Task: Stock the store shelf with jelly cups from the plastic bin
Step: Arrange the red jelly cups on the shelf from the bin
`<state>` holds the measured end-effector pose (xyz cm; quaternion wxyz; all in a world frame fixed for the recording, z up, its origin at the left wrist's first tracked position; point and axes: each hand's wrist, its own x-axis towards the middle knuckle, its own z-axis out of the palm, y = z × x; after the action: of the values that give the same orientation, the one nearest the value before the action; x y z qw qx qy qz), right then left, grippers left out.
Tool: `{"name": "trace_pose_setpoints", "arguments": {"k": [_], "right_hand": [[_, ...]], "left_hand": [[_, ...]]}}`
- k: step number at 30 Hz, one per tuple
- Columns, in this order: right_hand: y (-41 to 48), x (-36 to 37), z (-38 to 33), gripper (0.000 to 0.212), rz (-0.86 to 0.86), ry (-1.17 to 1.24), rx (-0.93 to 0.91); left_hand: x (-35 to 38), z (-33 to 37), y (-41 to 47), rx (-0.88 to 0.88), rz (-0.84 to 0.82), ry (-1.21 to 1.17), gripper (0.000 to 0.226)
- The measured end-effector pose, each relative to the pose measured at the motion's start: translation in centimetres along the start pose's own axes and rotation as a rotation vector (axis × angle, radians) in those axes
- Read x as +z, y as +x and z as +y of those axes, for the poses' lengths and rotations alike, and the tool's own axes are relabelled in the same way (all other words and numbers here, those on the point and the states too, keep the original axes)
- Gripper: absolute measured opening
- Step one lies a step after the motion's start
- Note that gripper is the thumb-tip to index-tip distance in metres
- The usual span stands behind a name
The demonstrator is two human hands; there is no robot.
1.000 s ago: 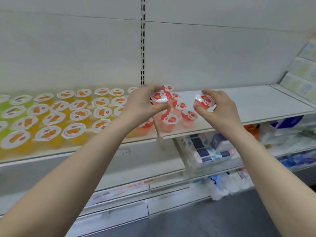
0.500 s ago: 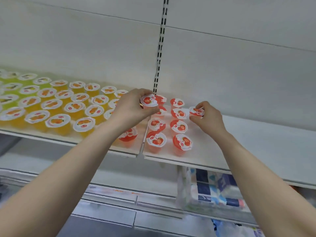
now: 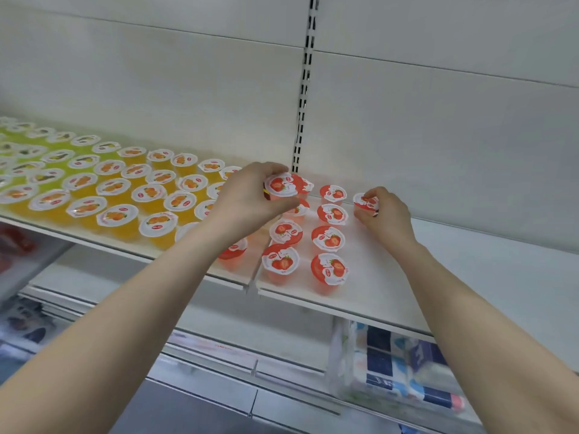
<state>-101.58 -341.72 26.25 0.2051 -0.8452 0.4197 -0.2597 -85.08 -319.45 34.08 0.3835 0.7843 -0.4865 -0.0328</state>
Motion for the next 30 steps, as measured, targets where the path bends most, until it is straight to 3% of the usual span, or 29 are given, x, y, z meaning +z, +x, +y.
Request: {"name": "trace_pose_setpoints", "arguments": {"k": [7,13,20,30], "right_hand": [[-0.5,-1.6,1.2,0.050,-0.103,-0.089,-0.127],[-1.9,-4.9,3.6,0.048,-0.025,-0.300,-0.291],[-2.6,-6.5,6.1,0.044,-0.004,-0.406,-0.306],[-2.4,-6.5,6.2,0.044,-0.025,-0.397,-0.316]], "left_hand": [[2.4,1.7,1.2,0.072,-0.041,0.008,0.059],[7.9,5.2,3.1,0.211,-0.167,0.128,0.054],[13.5,6.2,4.0,0.321,-0.245,0.556,0.065],[14.5,6.2,4.1,0.293,-0.249,0.652,0.068]]}}
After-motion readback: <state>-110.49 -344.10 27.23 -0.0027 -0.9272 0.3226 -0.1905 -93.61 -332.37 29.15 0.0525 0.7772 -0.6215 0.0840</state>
